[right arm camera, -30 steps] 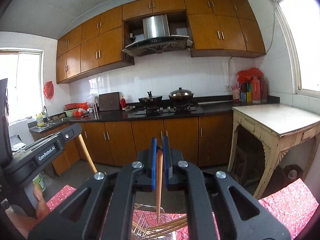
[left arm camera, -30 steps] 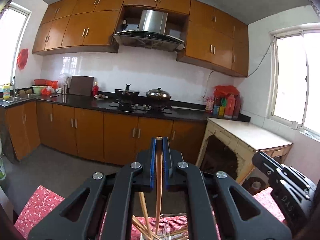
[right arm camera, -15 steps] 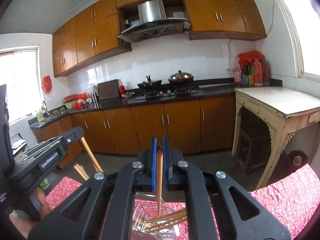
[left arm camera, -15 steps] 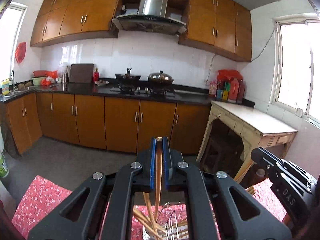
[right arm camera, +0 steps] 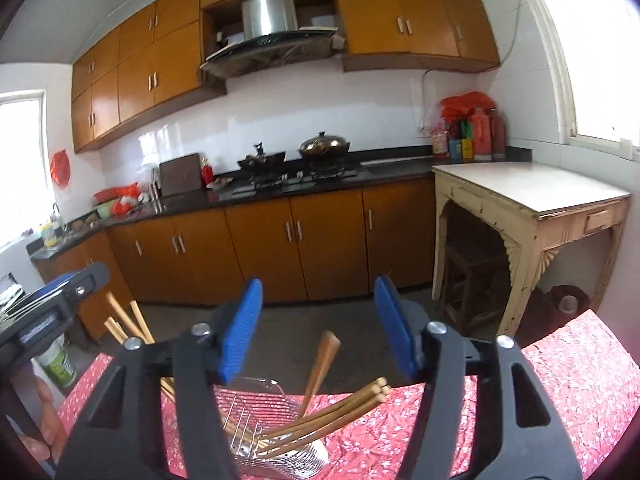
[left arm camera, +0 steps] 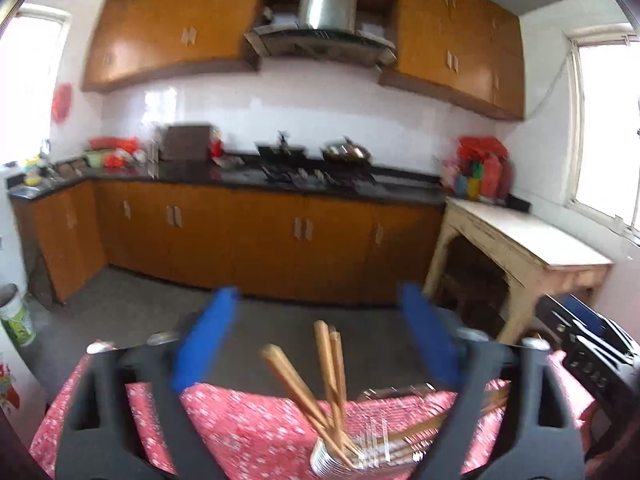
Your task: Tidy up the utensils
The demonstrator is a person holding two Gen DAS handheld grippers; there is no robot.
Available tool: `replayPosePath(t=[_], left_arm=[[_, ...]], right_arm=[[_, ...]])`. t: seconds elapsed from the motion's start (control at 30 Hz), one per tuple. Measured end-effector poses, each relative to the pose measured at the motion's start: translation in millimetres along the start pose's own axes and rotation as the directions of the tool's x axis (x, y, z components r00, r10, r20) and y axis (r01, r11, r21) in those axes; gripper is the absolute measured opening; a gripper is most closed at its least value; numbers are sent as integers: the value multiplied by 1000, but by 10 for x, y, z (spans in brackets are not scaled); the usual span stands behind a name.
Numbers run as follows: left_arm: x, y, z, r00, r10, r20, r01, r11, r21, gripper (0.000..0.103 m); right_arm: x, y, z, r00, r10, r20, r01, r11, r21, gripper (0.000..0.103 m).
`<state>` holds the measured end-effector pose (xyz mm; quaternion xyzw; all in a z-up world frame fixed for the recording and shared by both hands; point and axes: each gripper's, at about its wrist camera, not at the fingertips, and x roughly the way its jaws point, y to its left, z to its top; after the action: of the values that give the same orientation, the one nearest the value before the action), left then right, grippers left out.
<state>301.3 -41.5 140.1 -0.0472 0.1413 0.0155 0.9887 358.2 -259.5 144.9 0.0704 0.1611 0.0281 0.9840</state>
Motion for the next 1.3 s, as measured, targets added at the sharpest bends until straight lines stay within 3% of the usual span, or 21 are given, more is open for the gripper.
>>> replayPosePath(t=[0.07, 0.4, 0.57, 0.93, 1.1, 1.3], left_arm=[[-58, -4, 18, 1000, 7, 3, -7, 1000, 19, 90], [-452, 113, 97, 999, 12, 40, -13, 999, 32, 93], [-681, 216, 77, 998, 30, 49, -32, 999, 33, 95], [-1112, 489, -101, 998, 50, 45, -52, 998, 29, 101], [-1424, 655, -320, 995, 32, 92, -35, 999, 32, 101], [-1722, 789, -769, 996, 17, 86, -20, 999, 27, 101]], right_arm=[[-67, -42, 21, 1000, -20, 14, 20, 1000, 5, 73], [-504, -133, 58, 997, -54, 56, 55, 999, -2, 85], [-843, -146, 82, 993, -64, 97, 65, 998, -5, 98], [-1593, -10, -80, 982, -109, 156, 117, 992, -39, 99], [-2000, 141, -390, 973, -101, 207, 118, 990, -75, 99], [-2382, 307, -960, 968, -85, 235, 112, 988, -107, 99]])
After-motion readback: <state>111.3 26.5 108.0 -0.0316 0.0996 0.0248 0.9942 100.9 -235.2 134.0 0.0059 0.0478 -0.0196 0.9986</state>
